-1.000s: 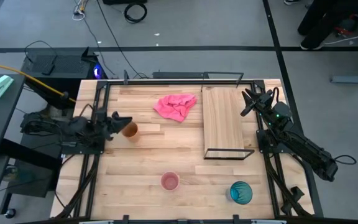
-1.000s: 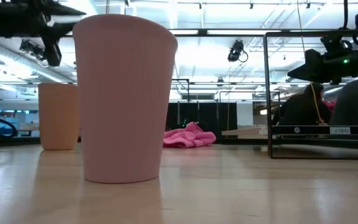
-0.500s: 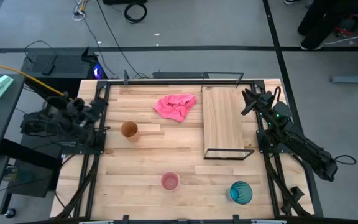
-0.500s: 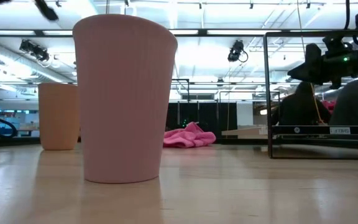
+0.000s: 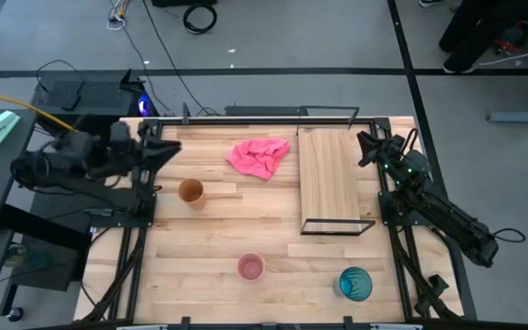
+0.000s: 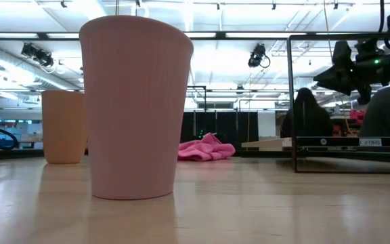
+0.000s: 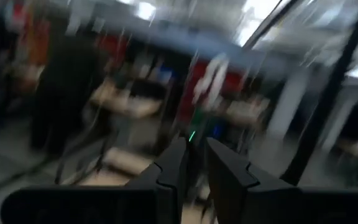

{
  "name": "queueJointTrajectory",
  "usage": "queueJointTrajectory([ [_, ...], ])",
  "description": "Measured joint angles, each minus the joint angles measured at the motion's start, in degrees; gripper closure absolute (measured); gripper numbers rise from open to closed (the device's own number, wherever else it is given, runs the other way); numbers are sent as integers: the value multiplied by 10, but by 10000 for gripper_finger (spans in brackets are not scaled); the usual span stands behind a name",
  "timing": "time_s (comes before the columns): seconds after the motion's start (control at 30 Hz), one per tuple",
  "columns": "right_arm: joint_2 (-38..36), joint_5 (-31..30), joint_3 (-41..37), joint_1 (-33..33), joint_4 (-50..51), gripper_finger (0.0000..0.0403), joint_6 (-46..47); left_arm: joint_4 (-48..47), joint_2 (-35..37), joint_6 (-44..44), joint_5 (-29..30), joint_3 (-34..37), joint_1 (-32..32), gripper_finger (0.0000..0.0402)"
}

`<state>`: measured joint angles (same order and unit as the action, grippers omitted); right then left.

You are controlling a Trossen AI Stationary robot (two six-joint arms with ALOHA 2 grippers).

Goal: Stack small to large cups/mugs on shelf
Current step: Put the pink cup on the shelf

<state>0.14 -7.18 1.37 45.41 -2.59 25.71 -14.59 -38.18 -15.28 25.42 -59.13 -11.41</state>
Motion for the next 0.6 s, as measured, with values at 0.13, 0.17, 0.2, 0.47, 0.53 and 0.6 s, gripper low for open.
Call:
queueJointTrajectory([
  [0.13,0,0,0,0,0,295,29,-171,-96,-60,-2,-124,-1,326],
  [0.17,0,0,0,0,1,295,31,-210,-119,-76,-1,-150,-1,323],
  [0.2,0,0,0,0,1,295,31,-246,-139,-93,-1,-172,0,320],
  [0.47,0,0,0,0,2,295,76,-426,-287,-193,-79,-290,-1,293],
  [0.53,0,0,0,0,2,295,87,-446,-320,-217,-111,-303,-1,290],
  [0.6,0,0,0,0,2,295,89,-457,-351,-231,-137,-306,-1,290],
])
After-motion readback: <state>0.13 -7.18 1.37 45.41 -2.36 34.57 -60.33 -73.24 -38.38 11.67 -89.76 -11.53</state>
